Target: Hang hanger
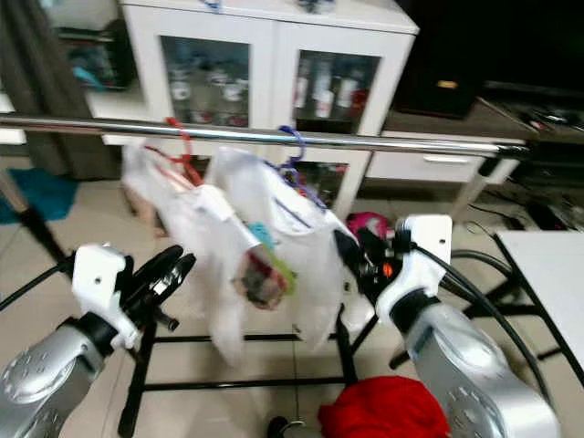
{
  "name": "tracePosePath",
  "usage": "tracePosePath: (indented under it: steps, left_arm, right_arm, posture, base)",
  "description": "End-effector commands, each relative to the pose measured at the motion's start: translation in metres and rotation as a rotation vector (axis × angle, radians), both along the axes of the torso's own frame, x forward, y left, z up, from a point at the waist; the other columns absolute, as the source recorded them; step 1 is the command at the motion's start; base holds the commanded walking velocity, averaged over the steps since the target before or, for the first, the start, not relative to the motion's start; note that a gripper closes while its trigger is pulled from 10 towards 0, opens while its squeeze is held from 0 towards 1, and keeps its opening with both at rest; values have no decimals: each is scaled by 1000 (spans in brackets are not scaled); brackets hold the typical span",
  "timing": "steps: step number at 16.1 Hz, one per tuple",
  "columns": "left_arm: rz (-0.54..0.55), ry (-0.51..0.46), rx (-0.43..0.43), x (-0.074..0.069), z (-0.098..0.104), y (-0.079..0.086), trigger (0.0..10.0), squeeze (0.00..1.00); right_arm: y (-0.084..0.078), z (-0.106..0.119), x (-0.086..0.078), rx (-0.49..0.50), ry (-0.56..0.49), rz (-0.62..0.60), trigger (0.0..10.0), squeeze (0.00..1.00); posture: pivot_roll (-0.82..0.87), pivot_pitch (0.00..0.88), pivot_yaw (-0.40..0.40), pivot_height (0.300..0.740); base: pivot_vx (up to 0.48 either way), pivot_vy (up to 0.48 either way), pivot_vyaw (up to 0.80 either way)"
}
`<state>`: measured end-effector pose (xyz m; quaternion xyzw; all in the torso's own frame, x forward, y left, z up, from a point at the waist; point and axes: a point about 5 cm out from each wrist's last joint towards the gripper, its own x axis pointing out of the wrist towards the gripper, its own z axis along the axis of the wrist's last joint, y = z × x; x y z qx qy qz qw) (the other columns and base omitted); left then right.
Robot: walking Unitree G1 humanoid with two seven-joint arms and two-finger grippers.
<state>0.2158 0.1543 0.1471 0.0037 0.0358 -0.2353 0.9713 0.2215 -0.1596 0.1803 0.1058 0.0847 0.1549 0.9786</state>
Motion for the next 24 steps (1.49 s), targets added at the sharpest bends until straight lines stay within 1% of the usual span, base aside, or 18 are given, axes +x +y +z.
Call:
tracePosePath:
  steps: [1,2,5,6,7,8,9,11,12,13,16,18,20,22,24]
  left_arm:
    - [3,6,-6,2,1,-1,10000,0]
    - [20,3,-1,2,-1,0,10000,0]
    - [2,3,0,5,-1,-4,10000,0]
    - [0,-2,2,7,2,-3,10000,0]
    - [11,-5,-4,9,4,0,10000,0]
    - [19,9,12,9,1,2,10000,0]
    - [18,12,14,9,0,2,10000,0]
    - [16,14,15,11,-1,-1,10000,0]
    - [15,13,16,11,-1,-1,10000,0]
    - [26,15,3,11,-1,-1,10000,0]
    - [20,-5,24,13,-1,-3,10000,0]
    - [41,-11,39,14,1,-2,10000,0]
    - [41,-12,52,11,0,-1,10000,0]
    - [45,-12,53,10,0,0,10000,0]
    - [47,-15,42,9,1,0,10000,0]
  right_arm:
    - [-1,-1,4,-10,8,-36,10000,0]
    - [1,-5,4,-9,42,-41,10000,0]
    - [4,-16,7,-34,89,-46,10000,0]
    - [6,-23,10,-94,132,-58,10000,0]
    - [9,-26,11,-95,149,-40,10000,0]
    - [8,-28,12,-205,112,-49,10000,0]
    - [8,-29,12,-233,107,-43,10000,0]
    - [11,-28,16,-185,105,-28,10000,0]
    - [12,-27,18,-182,104,-26,10000,0]
    - [14,-25,20,-154,97,-15,10000,0]
    - [12,-24,21,-156,80,-13,10000,0]
    - [15,-24,22,-147,81,2,10000,0]
    - [17,-27,22,-145,89,18,10000,0]
    - [18,-28,23,-135,88,25,10000,0]
    - [20,-25,26,-113,66,57,10000,0]
  posture:
    - [88,52,-60,740]
    - [94,41,-53,740]
    - [101,38,-51,740]
    - [97,46,-54,740]
    - [96,47,-49,740]
    - [97,38,-43,740]
    - [97,33,-41,740]
    - [99,32,-39,740]
    - [93,37,-41,740]
    - [85,35,-35,740]
    - [86,34,-41,740]
    - [92,35,-47,740]
    - [99,36,-51,740]
    - [108,35,-61,740]
    - [111,29,-65,740]
  base:
    - [0,0,-756]
    - [0,0,-744]
    - [0,0,-656]
    - [0,0,0]
    - [-255,0,0]
    - [0,0,0]
    - [0,0,0]
    - [0,0,0]
    - [0,0,0]
    - [0,0,0]
    - [0,0,0]
    - [0,-399,0]
    - [0,-480,0]
    - [0,-480,0]
    - [0,-137,0]
